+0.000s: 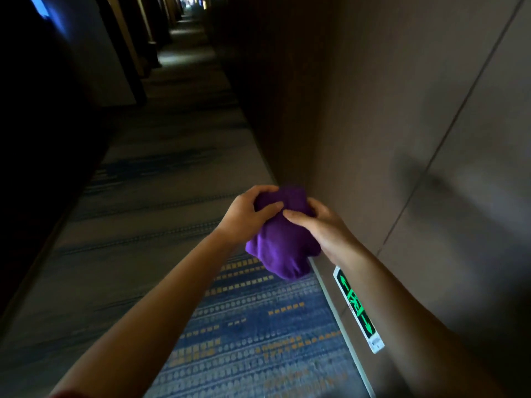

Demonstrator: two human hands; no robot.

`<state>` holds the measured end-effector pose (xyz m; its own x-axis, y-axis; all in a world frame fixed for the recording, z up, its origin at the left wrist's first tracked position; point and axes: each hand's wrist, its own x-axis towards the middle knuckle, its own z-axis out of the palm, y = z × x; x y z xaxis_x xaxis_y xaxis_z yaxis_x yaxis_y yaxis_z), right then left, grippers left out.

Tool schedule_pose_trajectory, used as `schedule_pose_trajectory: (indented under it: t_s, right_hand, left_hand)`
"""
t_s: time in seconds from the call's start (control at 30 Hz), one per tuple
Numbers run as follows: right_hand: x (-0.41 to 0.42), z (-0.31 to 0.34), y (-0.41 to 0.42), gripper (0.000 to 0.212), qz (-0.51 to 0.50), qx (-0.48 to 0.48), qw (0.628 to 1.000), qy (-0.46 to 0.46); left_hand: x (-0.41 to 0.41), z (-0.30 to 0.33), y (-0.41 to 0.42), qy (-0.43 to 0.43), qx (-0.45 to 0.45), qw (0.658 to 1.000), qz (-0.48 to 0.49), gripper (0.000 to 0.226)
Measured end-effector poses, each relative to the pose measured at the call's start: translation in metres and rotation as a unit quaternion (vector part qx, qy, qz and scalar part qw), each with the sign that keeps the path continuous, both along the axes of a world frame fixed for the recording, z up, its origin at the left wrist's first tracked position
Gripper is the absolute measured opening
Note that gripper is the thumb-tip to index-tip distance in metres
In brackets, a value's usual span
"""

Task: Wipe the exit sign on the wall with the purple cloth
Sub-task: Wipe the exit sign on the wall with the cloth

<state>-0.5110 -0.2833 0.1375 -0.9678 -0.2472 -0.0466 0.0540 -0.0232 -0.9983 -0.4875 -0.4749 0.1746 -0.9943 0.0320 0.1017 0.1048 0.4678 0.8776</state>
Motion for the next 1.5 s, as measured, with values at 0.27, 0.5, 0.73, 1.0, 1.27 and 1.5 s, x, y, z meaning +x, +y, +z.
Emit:
schedule_pose_trajectory:
  t_s: [0.27, 0.5, 0.73, 1.0, 1.27, 1.5]
  right_hand:
    - [-0.077, 0.031, -0.003, 0.040, 0.109, 0.022, 0.993, 0.040]
    - [-0.130, 0.028, -0.033, 0.058, 0.044, 0.007, 0.998, 0.035]
    - [-0.164, 0.001, -0.077, 0.050, -0.040, -0.005, 0.998, -0.046]
    - [-0.159, -0.043, -0.090, 0.059, -0.209, -0.087, 0.971, -0.082]
    - [-0.168, -0.070, -0.078, 0.033, -0.379, -0.111, 0.917, -0.054]
    - [-0.168, -0.078, -0.040, 0.024, -0.496, -0.164, 0.852, -0.026]
  left_hand:
    - [-0.060, 0.005, -0.031, -0.022, -0.019, 1.000, -0.007, 0.060]
    - [-0.131, 0.003, -0.066, -0.052, 0.027, 0.996, -0.071, 0.036]
    - [-0.215, -0.016, -0.099, -0.074, 0.138, 0.971, -0.181, 0.034]
    - [-0.273, -0.045, -0.090, -0.121, 0.110, 0.942, -0.291, 0.029]
    - [-0.327, -0.081, -0.041, -0.241, 0.117, 0.881, -0.390, 0.040]
    - [-0.366, -0.106, 0.023, -0.404, 0.092, 0.747, -0.519, 0.039]
